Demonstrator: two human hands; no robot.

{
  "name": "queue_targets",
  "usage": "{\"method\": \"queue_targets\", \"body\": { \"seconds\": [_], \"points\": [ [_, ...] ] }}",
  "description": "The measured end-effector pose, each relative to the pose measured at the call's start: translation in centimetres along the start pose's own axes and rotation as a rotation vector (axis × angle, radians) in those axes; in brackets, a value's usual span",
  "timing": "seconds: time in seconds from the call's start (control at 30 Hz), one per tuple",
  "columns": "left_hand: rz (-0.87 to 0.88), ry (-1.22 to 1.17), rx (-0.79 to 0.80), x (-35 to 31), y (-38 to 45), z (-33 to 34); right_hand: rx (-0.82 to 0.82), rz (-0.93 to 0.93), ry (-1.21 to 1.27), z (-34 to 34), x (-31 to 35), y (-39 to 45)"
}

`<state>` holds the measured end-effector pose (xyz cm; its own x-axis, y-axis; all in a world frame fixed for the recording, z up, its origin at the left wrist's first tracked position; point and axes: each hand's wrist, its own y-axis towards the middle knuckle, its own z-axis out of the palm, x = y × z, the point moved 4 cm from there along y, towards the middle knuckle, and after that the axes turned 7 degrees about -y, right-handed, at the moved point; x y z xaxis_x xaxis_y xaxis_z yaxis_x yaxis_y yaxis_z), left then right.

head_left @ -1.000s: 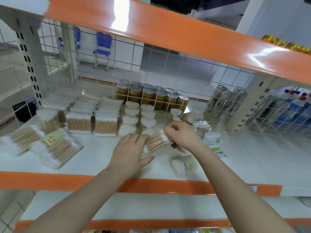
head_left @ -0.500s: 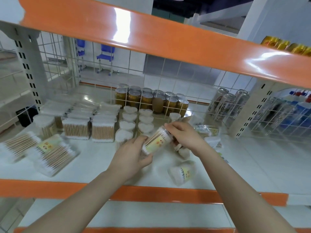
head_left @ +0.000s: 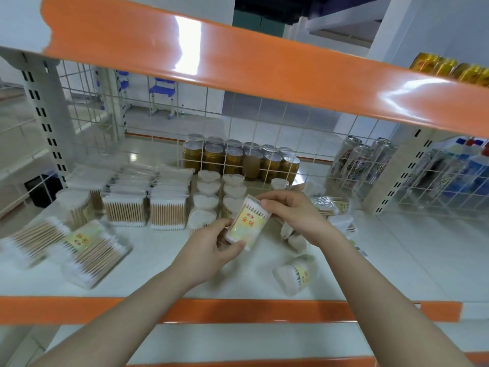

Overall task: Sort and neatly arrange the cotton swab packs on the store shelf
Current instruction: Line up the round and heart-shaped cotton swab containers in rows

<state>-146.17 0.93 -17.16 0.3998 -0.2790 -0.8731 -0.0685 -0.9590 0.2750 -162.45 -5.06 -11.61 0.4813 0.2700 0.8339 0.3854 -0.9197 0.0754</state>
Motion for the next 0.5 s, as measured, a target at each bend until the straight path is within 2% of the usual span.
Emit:
{"method": "queue_targets", "body": {
  "seconds": [0.23, 0.5],
  "points": [
    [-0.002, 0.073, -0.035, 0.1, 0.1, -0.7, -0.087, 0.093, -0.169, 0.4, 0.2, 1.4],
    [-0.046, 0.044, 0.001, 0.9, 0.0, -0.9, -0.070, 0.122, -0.308, 0.8, 1.2, 2.1]
  ]
}}
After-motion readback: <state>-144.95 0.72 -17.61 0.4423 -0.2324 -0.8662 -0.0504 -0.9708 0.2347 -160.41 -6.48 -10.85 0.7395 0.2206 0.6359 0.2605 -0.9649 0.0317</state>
